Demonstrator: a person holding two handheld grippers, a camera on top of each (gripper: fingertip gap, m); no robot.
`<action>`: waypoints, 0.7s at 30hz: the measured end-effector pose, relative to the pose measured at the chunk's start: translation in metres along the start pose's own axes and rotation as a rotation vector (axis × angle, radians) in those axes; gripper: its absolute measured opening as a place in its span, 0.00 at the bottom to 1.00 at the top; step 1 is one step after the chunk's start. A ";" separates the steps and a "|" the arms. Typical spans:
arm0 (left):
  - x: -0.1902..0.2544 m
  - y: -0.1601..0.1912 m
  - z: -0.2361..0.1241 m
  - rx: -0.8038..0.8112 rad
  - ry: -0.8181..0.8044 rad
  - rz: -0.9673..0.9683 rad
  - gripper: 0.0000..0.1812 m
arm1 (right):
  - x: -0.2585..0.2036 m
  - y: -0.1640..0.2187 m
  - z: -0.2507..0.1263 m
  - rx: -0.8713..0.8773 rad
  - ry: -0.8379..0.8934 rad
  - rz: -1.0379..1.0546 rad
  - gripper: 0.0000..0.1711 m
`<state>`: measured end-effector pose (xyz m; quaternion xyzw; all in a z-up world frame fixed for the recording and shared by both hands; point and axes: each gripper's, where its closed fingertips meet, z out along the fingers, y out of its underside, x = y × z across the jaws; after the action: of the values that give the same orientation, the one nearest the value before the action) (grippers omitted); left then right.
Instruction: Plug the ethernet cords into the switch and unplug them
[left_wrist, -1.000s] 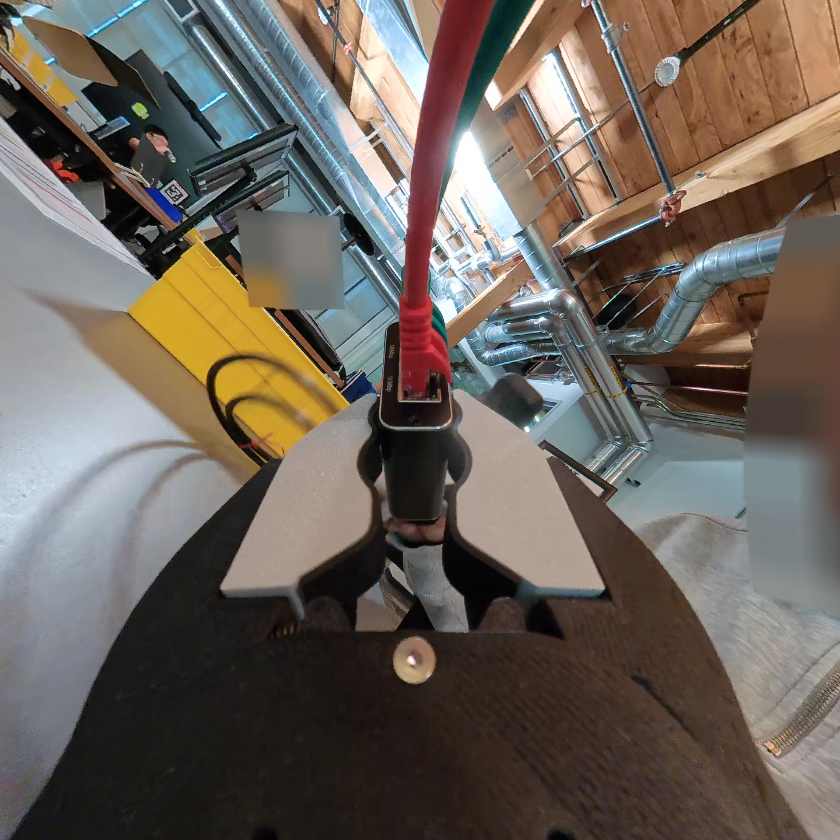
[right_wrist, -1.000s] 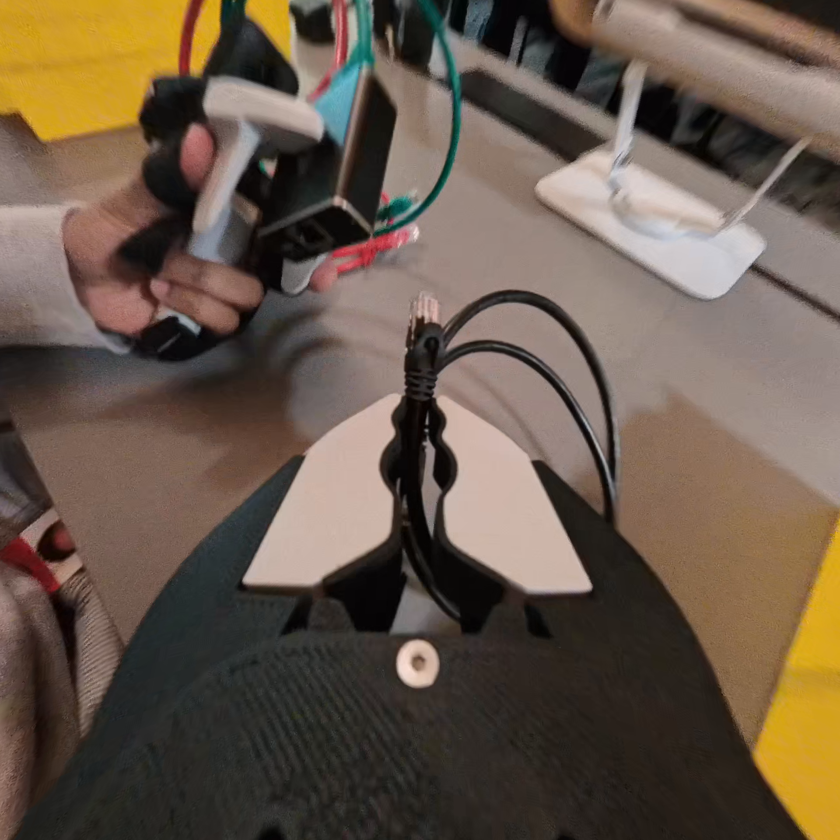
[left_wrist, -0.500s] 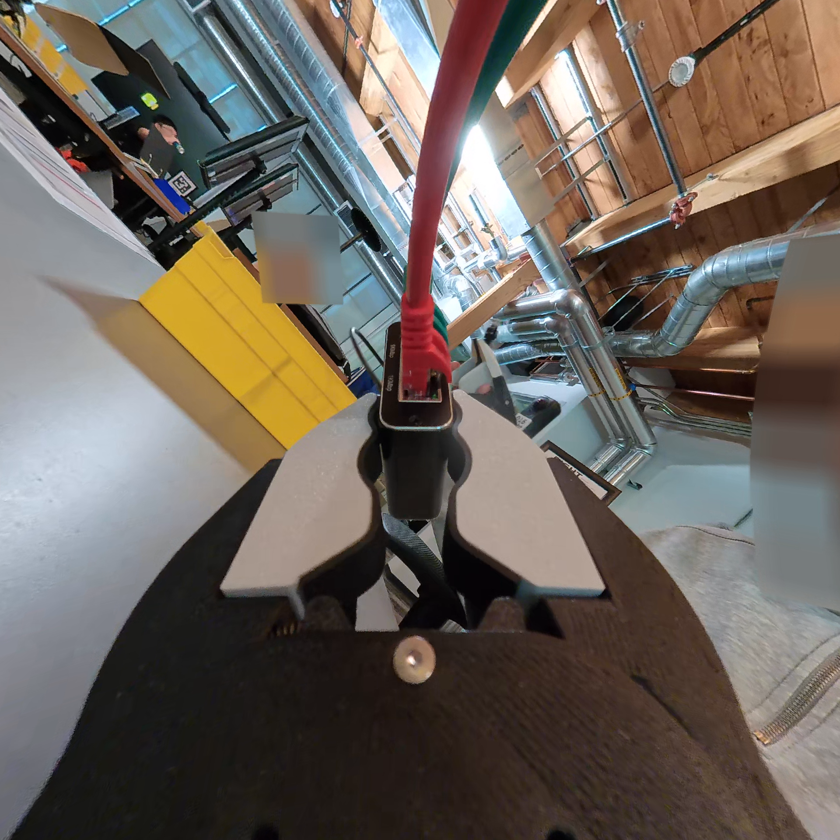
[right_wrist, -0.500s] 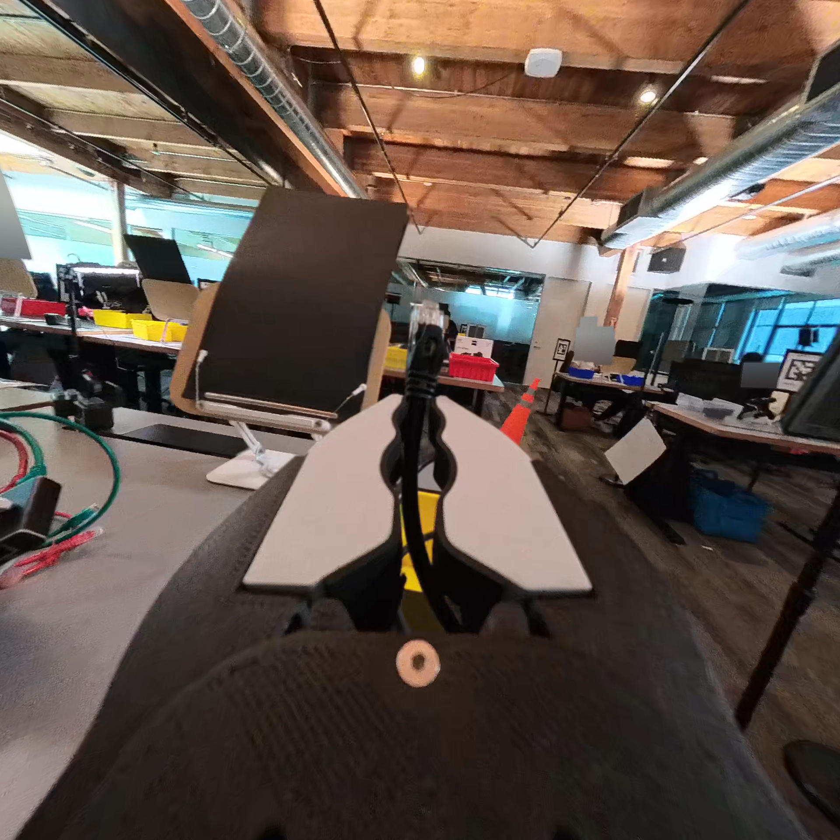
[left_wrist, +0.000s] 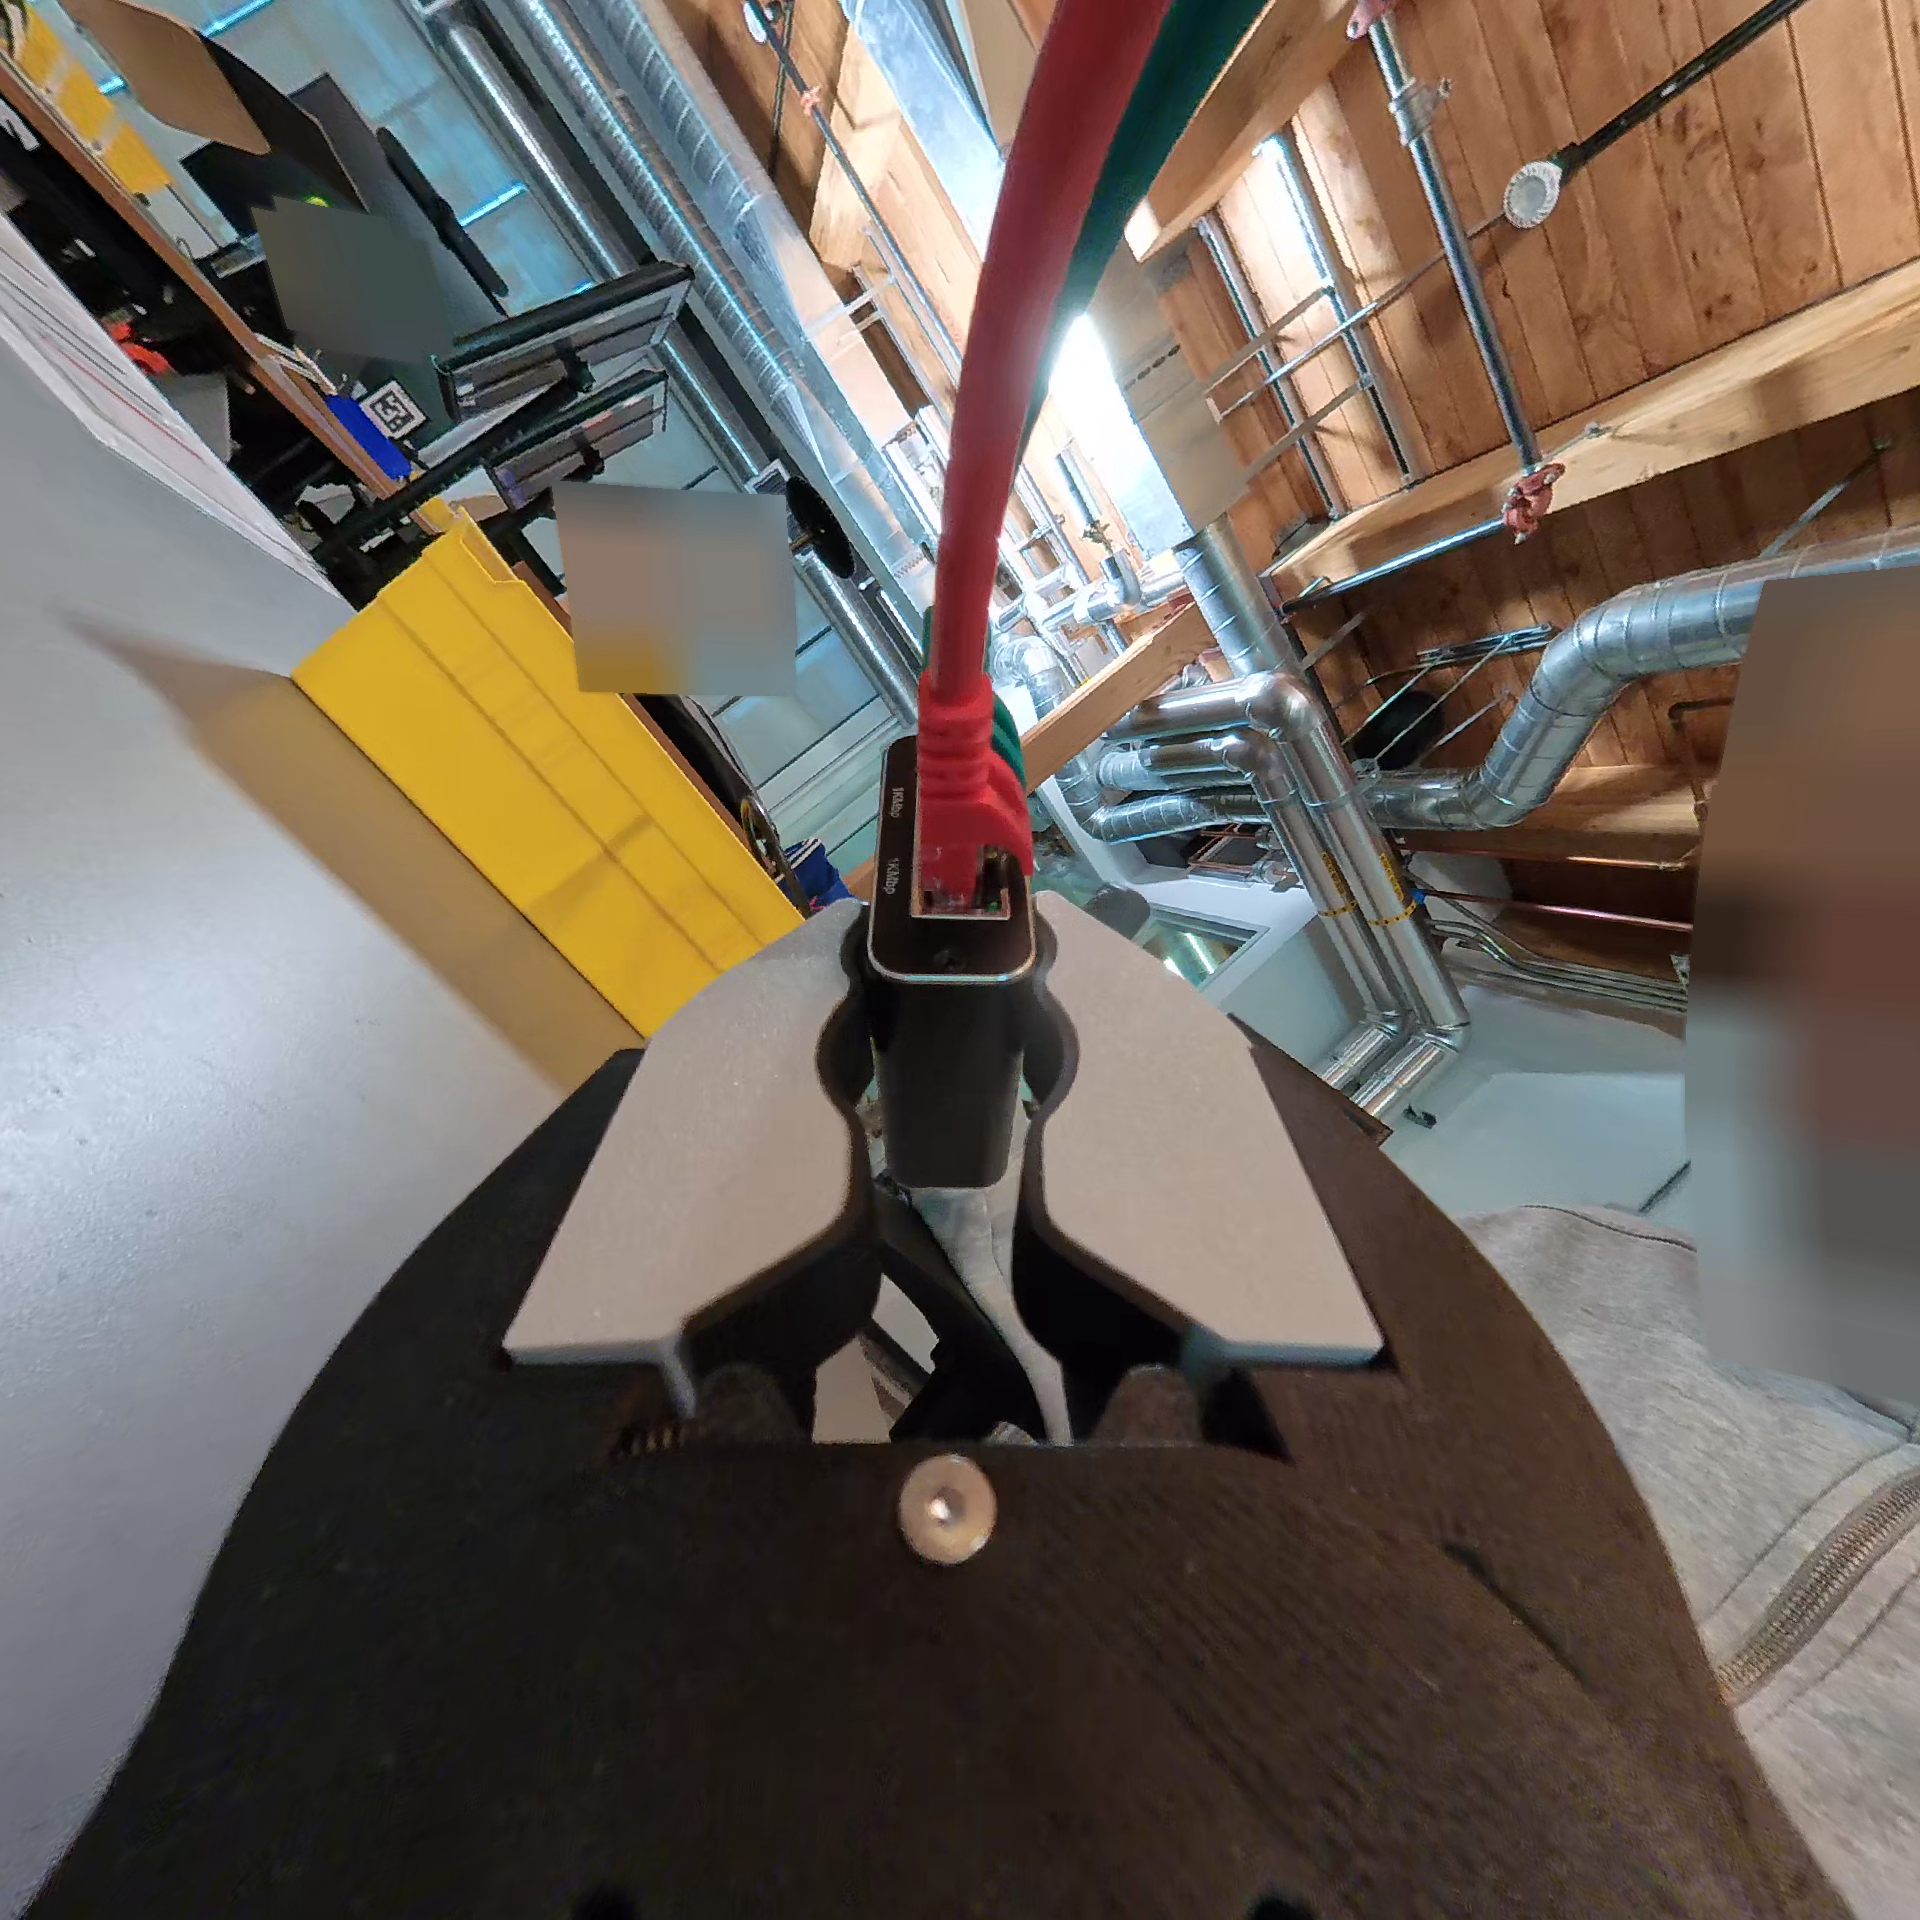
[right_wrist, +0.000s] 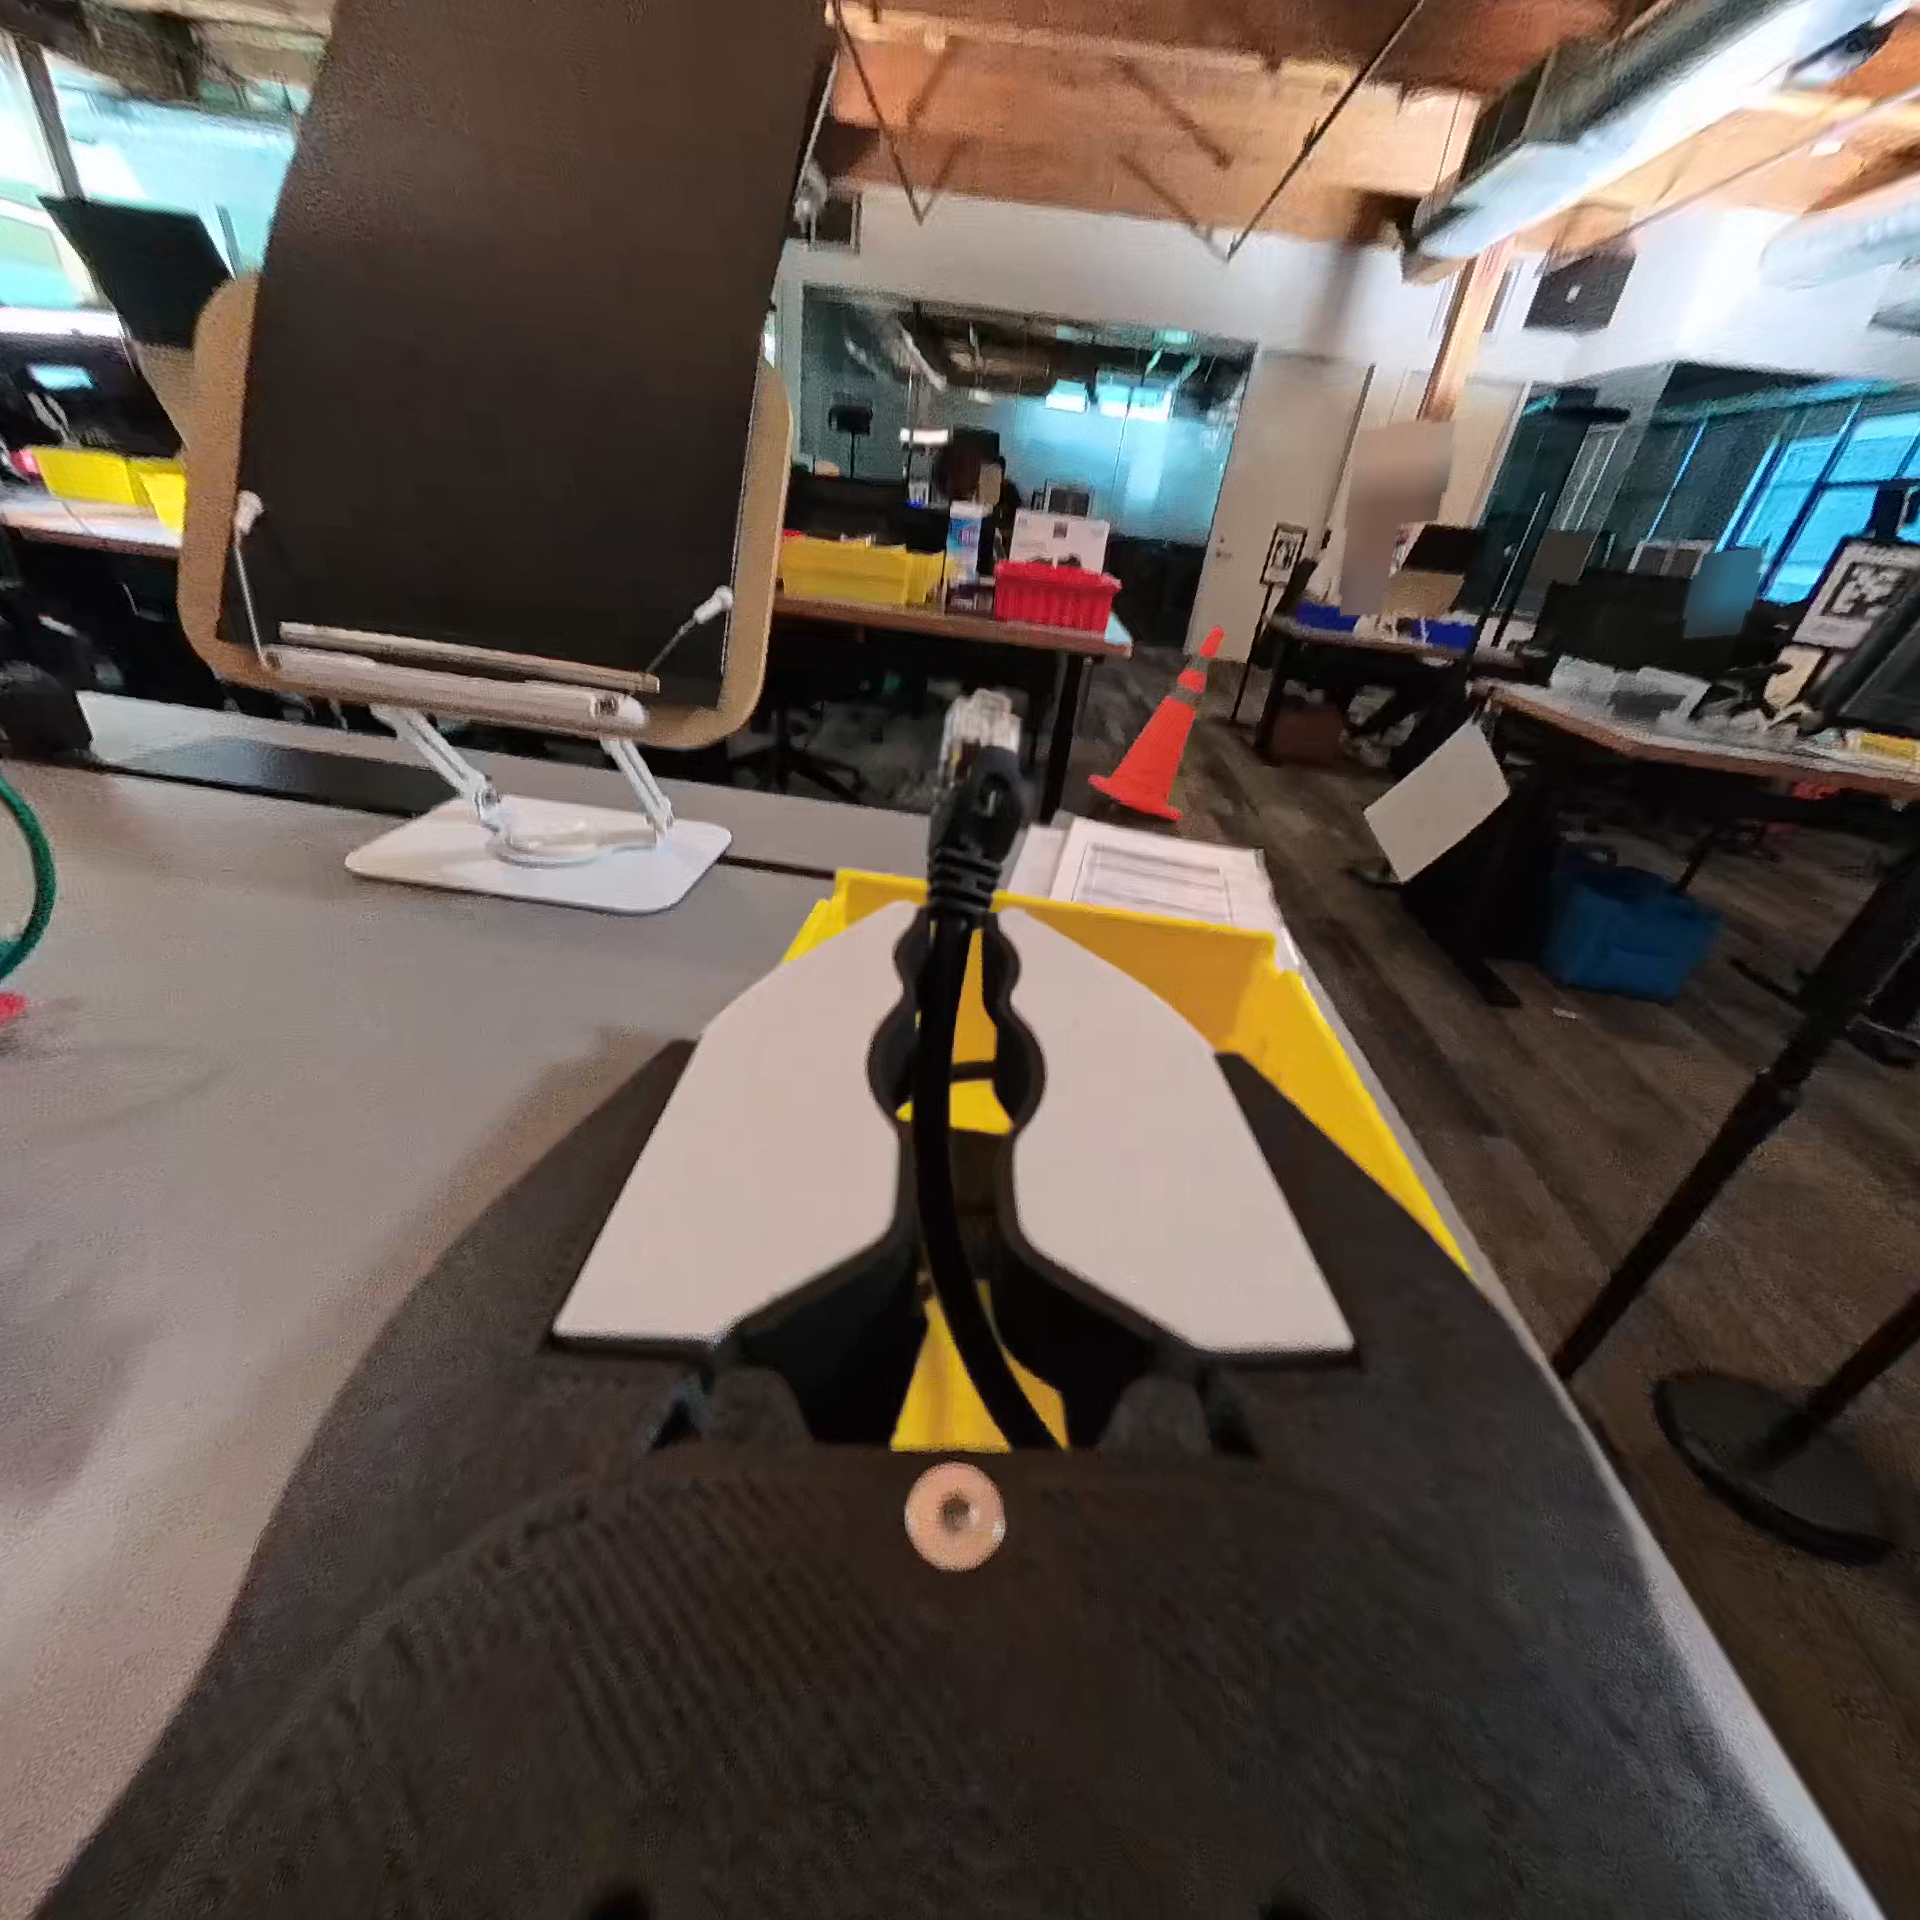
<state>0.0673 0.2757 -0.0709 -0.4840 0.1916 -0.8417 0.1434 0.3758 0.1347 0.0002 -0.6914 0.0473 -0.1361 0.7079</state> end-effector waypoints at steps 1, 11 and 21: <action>0.000 0.000 0.000 0.002 0.003 -0.006 0.13 | -0.002 0.013 0.005 -0.085 -0.016 0.003 0.06; 0.000 0.000 0.000 0.004 0.007 -0.016 0.13 | 0.001 0.034 0.010 -0.217 -0.046 0.123 0.24; -0.002 0.004 0.002 -0.013 0.005 -0.029 0.13 | -0.015 0.006 0.005 -0.001 -0.123 0.268 0.14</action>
<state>0.0700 0.2723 -0.0735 -0.4853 0.1906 -0.8437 0.1275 0.3635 0.1435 -0.0072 -0.6863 0.0959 0.0024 0.7210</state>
